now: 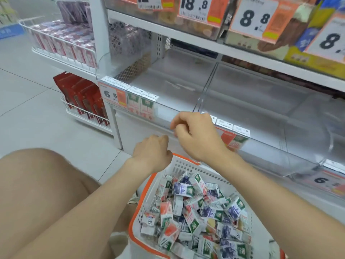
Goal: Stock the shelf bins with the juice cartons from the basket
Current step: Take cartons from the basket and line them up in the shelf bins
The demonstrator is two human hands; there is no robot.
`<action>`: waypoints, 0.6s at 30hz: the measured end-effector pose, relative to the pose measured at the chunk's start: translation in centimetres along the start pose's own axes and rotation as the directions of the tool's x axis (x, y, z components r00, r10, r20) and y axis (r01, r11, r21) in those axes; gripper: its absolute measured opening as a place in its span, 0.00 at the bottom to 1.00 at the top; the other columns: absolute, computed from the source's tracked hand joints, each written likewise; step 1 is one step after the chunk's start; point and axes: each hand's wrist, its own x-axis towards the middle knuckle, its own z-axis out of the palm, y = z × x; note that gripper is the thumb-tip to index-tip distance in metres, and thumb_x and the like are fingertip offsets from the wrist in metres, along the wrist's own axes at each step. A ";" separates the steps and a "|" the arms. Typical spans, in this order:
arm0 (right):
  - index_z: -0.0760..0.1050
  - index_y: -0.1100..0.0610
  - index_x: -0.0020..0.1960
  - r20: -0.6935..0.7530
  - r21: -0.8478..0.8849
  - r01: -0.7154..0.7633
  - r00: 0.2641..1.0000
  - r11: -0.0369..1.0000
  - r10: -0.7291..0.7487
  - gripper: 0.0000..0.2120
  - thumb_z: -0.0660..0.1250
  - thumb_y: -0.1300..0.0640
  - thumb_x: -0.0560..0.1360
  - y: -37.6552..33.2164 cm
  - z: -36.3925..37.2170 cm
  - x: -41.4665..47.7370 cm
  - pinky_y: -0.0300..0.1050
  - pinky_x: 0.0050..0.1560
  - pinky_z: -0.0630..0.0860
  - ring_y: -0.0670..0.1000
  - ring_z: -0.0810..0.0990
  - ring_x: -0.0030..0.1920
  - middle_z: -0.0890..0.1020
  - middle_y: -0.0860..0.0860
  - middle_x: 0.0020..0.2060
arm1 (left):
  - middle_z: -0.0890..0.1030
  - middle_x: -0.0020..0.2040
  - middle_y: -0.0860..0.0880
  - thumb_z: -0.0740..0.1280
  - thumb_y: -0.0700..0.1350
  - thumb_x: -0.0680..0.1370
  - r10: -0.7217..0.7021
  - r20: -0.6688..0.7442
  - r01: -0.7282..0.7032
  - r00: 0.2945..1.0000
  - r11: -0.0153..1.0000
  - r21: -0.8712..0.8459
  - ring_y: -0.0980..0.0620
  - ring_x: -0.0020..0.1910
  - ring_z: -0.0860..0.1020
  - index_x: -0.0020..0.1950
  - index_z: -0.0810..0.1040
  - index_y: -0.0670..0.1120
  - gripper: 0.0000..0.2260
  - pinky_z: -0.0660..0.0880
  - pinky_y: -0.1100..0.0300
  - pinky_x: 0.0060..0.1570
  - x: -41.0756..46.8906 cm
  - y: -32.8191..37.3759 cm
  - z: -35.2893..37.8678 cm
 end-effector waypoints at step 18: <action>0.80 0.60 0.63 0.385 -0.342 -0.341 0.799 0.876 0.461 0.17 0.60 0.67 0.78 20.9 9.1 -12.7 0.58 0.59 0.81 0.60 0.83 0.56 0.84 0.58 0.59 | 0.75 0.64 0.43 0.61 0.41 0.83 0.177 0.491 -0.200 0.853 0.980 -0.007 0.39 0.63 0.77 0.72 0.74 0.45 0.16 0.76 0.46 0.63 2.4 1.9 16.0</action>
